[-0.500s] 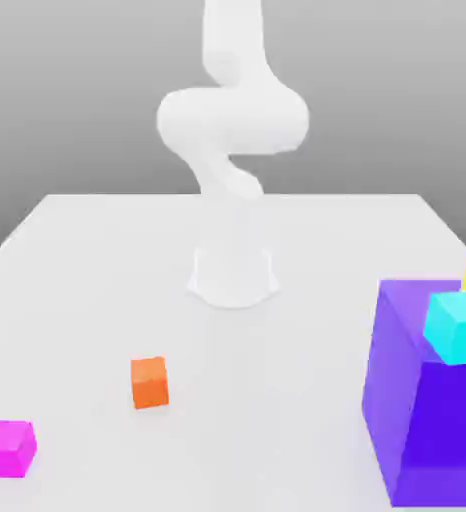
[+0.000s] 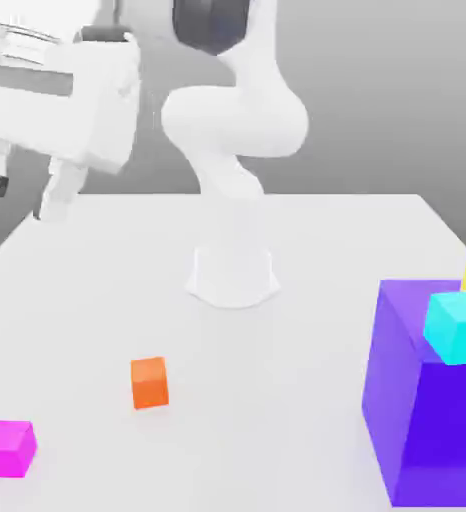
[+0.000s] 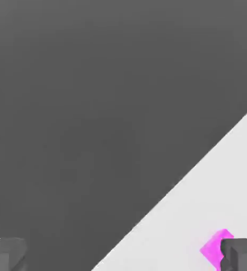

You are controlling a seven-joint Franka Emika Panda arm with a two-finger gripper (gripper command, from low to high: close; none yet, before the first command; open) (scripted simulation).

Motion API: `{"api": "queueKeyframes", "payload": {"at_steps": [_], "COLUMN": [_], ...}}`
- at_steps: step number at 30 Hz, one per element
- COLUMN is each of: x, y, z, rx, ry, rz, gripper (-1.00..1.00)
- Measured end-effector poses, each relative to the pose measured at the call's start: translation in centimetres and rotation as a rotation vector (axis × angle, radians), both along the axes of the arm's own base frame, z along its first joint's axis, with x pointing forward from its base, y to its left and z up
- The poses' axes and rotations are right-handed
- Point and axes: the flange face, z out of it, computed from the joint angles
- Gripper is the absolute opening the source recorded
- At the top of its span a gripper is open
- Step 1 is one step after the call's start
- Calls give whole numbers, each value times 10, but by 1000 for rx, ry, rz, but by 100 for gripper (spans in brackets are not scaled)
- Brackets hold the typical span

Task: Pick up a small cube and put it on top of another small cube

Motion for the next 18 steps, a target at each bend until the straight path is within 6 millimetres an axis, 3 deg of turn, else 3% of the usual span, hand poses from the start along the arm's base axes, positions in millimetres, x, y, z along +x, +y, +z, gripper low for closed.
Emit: {"api": "queueKeyframes", "payload": {"at_steps": [6, 13, 18], "x": [-17, -53, -60], "y": [-70, -106, -112], "z": [-106, -219, -290], "rx": [123, 301, 336], "ry": [80, 142, 149], "rz": [-305, -619, -680], "gripper": [0, 0, 0]}}
